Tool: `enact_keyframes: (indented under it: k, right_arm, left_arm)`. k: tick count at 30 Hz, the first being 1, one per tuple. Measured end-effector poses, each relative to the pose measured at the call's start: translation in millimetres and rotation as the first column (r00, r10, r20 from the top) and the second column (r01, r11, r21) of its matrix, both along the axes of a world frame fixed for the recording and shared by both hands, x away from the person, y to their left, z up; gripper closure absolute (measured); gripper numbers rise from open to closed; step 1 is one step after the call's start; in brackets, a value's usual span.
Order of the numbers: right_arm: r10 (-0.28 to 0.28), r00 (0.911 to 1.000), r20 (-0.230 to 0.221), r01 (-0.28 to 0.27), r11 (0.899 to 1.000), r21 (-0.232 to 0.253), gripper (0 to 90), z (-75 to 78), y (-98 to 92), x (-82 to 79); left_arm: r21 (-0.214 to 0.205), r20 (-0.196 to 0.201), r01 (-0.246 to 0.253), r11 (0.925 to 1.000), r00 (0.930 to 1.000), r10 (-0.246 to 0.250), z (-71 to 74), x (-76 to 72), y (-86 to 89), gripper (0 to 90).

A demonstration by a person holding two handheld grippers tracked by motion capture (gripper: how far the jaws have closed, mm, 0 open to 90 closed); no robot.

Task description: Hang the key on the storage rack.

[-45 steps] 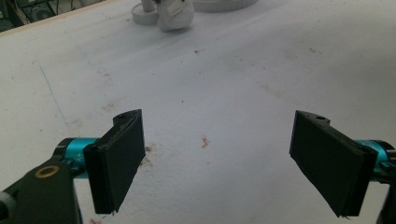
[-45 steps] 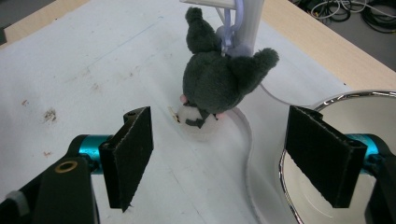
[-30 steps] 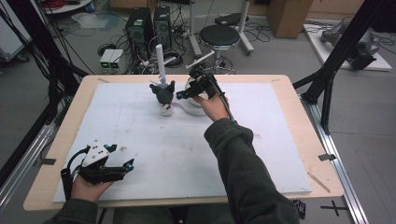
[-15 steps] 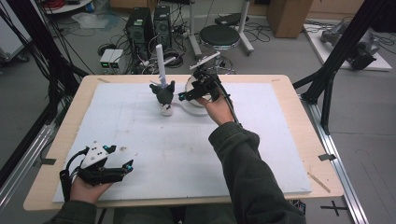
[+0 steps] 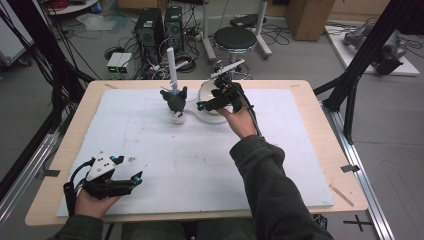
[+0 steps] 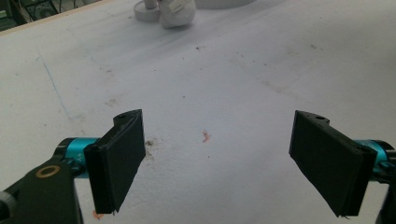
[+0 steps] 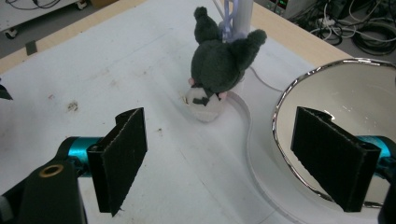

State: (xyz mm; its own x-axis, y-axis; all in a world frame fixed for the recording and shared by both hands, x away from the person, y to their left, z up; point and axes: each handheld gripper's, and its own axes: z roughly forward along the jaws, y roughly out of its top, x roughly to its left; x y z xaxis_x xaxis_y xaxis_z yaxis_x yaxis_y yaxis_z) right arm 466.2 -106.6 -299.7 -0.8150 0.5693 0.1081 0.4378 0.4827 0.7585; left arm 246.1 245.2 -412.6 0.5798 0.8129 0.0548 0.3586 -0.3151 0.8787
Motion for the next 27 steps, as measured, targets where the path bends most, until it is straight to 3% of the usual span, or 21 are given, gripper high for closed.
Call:
enact_keyframes:
  k: [27]
  right_arm:
    - [0.001, 0.9999, 0.016, -0.001, 1.0, 0.003, 17.3, -10.1, -20.6, -17.2]
  left_arm:
    - [-0.002, 0.0, -0.002, 1.0, 1.0, 0.002, 0.2, -1.5, -0.4, 18.8]
